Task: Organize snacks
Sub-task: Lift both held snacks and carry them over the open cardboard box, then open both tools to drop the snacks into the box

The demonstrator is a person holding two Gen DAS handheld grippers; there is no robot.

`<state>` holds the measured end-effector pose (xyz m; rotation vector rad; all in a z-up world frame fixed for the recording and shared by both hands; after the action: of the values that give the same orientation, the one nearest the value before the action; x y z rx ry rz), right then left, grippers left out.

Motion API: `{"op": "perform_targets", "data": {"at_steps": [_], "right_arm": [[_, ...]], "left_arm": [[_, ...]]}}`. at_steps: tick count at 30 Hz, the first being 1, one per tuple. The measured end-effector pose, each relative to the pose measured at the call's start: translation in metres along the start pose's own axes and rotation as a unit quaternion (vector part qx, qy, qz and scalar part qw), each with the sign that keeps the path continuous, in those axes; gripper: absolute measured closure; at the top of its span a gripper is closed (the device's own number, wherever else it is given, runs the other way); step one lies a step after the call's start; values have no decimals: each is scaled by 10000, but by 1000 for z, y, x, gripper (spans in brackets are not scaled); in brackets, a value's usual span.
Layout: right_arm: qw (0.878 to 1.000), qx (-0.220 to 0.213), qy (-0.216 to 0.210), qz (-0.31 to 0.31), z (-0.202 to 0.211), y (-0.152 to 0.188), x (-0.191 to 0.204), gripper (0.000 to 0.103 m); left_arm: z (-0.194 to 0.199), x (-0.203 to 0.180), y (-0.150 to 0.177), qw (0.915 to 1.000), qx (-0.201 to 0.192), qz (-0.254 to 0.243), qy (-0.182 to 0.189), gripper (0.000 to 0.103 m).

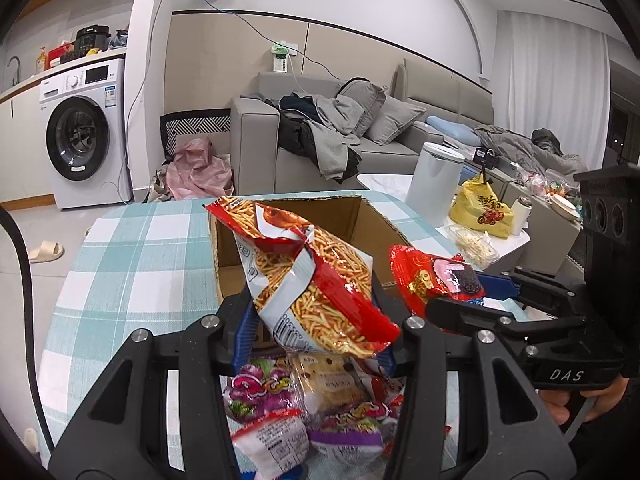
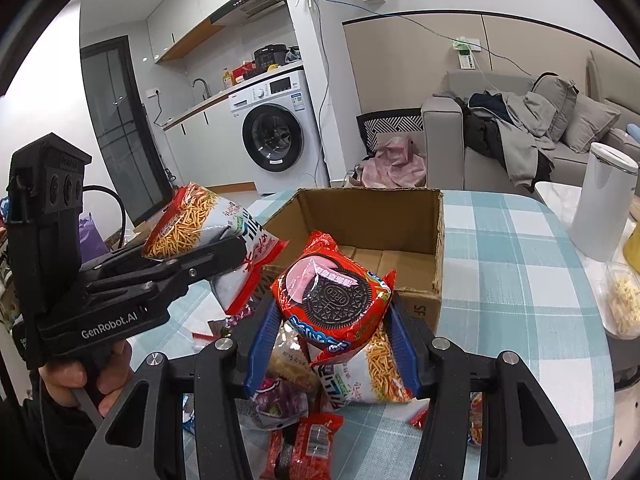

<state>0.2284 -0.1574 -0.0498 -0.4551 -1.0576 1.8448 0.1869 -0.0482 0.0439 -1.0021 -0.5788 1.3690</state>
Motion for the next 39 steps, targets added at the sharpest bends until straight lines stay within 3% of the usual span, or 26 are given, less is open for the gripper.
{"op": "perform_targets", "data": {"at_steps": [39], "right_arm": [[9986, 332, 10, -406, -60, -27, -31, 50]], "left_arm": [[-108, 23, -14, 9984, 396, 106, -377, 58]]}}
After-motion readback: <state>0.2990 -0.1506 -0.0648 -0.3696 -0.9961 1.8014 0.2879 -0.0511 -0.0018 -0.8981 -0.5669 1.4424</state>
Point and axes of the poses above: each gripper's, at about its wrist camera, not at the fingertips, and z roughly against the way its jaws point, x to its left, y to its underside, the point moved 8 cm from there along -z, roughly the way its jaws point, and after that the axes turned 4 degrees about z, right-handed, at the moved point
